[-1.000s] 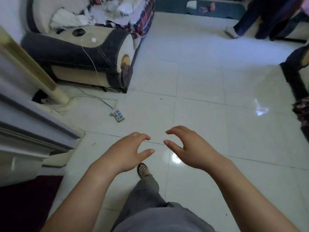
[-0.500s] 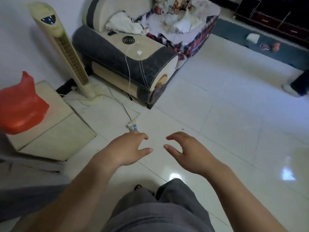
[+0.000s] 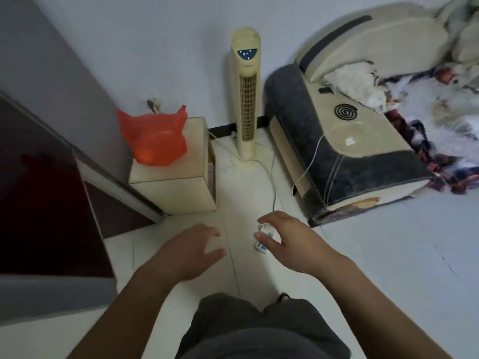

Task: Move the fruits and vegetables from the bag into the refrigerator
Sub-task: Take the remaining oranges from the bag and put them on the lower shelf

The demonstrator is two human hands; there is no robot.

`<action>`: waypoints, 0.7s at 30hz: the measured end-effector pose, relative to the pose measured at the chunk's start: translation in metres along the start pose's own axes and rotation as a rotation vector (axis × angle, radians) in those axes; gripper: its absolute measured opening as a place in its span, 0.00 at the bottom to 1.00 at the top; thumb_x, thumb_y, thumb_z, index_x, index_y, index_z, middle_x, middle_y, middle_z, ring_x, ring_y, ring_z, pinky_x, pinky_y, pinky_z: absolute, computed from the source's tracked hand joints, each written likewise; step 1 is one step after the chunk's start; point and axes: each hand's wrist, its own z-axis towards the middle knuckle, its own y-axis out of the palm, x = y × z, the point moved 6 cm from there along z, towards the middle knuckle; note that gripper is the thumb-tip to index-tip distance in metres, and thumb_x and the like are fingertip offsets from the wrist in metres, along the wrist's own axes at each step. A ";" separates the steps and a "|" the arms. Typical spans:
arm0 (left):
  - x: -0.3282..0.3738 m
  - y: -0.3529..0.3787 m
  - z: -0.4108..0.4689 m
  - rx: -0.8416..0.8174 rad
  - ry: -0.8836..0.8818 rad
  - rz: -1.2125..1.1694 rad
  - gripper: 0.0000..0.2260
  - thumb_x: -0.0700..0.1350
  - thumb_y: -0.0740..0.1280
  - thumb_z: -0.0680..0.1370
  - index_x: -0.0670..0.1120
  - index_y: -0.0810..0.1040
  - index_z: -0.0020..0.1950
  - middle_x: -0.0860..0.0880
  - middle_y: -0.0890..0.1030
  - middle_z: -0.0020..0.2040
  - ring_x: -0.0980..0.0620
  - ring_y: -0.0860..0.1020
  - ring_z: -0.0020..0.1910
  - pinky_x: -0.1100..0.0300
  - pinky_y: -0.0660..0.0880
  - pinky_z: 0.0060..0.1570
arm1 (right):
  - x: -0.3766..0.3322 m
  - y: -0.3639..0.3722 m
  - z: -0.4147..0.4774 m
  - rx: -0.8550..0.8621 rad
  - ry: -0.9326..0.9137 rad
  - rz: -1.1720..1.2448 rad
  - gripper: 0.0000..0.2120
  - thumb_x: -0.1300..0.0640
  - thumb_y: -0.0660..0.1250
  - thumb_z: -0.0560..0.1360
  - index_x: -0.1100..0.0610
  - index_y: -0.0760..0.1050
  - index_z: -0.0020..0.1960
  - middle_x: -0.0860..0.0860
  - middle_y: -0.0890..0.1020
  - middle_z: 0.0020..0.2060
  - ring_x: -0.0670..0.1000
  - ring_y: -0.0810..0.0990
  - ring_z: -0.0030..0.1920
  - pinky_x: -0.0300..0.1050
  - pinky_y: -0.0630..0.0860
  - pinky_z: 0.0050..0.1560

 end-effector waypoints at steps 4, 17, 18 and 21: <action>0.005 -0.015 0.013 0.077 -0.086 -0.169 0.23 0.60 0.60 0.77 0.54 0.65 0.70 0.54 0.67 0.70 0.56 0.67 0.67 0.60 0.65 0.65 | -0.006 -0.006 0.049 -0.121 -0.084 -0.035 0.21 0.41 0.57 0.77 0.49 0.68 0.67 0.45 0.71 0.66 0.46 0.71 0.62 0.37 0.66 0.59; -0.079 -0.135 0.156 0.180 -0.121 -0.276 0.23 0.58 0.61 0.77 0.52 0.66 0.70 0.52 0.68 0.69 0.53 0.69 0.65 0.59 0.66 0.62 | -0.058 -0.056 0.242 -0.166 -0.218 -0.178 0.21 0.42 0.58 0.77 0.48 0.67 0.67 0.45 0.71 0.65 0.45 0.70 0.63 0.37 0.66 0.61; -0.082 -0.154 0.173 0.165 -0.097 -0.259 0.23 0.58 0.61 0.77 0.52 0.66 0.70 0.52 0.68 0.69 0.53 0.69 0.65 0.59 0.67 0.62 | -0.061 -0.064 0.259 -0.155 -0.202 -0.188 0.21 0.42 0.58 0.77 0.48 0.67 0.67 0.45 0.70 0.66 0.44 0.70 0.63 0.37 0.66 0.61; -0.100 -0.212 0.215 0.164 -0.035 -0.205 0.22 0.57 0.61 0.77 0.51 0.67 0.69 0.50 0.69 0.68 0.51 0.69 0.66 0.55 0.67 0.64 | -0.073 -0.082 0.314 -0.131 -0.183 -0.229 0.21 0.41 0.58 0.77 0.47 0.67 0.67 0.45 0.70 0.66 0.45 0.70 0.63 0.39 0.67 0.62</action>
